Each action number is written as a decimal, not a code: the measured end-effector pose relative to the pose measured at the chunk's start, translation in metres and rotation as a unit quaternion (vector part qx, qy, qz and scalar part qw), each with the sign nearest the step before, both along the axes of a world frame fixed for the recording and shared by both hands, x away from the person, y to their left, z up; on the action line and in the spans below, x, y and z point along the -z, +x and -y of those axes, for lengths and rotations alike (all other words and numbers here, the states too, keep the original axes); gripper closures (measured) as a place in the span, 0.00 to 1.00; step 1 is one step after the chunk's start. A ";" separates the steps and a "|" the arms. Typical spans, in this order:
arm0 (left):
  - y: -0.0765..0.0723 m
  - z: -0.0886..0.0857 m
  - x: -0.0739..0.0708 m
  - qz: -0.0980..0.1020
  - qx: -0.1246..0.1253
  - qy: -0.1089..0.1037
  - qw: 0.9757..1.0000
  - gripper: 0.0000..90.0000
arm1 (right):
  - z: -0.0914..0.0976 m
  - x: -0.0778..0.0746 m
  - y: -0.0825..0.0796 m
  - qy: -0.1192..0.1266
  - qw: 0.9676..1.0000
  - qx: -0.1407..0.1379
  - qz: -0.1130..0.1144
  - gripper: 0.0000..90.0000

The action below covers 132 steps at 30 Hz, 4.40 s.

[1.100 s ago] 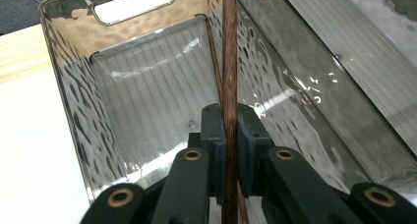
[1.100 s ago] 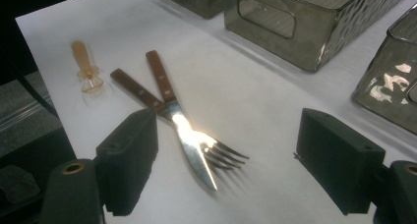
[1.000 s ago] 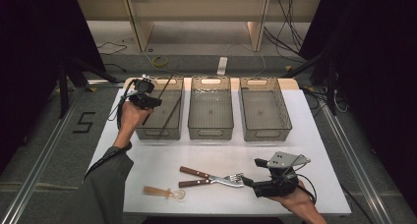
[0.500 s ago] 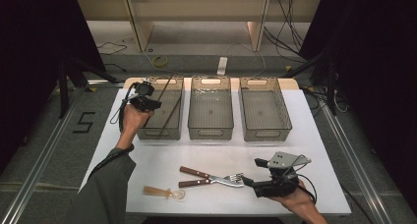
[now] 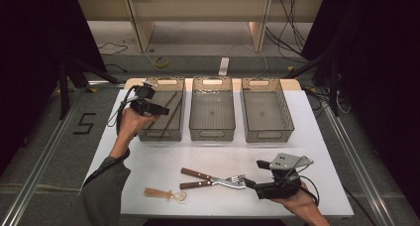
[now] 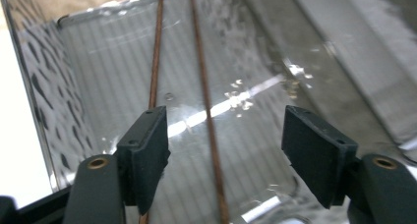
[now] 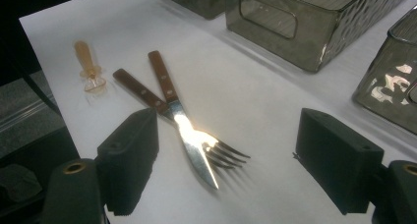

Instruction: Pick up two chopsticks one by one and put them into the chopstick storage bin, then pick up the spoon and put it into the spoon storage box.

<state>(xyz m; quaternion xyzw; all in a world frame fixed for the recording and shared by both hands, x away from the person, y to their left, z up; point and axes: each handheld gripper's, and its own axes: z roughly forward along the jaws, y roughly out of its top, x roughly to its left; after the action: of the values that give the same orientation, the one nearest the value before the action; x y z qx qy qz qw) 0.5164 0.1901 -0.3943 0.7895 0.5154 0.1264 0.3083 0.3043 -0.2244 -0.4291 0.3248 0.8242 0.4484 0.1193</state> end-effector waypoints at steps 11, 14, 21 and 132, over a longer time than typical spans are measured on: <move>-0.057 0.011 -0.012 0.016 0.080 -0.017 0.996 0.27 | 0.003 0.000 0.000 0.007 1.000 0.011 0.002 0.28; -0.071 0.016 -0.009 0.024 0.108 0.000 0.994 0.24 | 0.003 -0.001 0.000 0.010 1.000 0.013 0.004 0.28; -0.096 0.025 -0.008 0.017 0.154 -0.006 0.988 0.21 | 0.005 -0.001 0.000 0.012 1.000 0.016 0.006 0.28; -0.188 0.046 0.056 -0.142 0.439 0.229 0.857 0.84 | 0.005 0.003 0.004 0.002 1.000 0.013 0.004 0.28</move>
<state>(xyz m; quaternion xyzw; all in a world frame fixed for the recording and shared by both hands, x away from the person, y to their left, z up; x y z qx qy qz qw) 0.3281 0.1438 -0.4499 0.9916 0.1096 -0.0208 0.0657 0.3079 -0.2299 -0.4320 0.3341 0.8186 0.4495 0.1275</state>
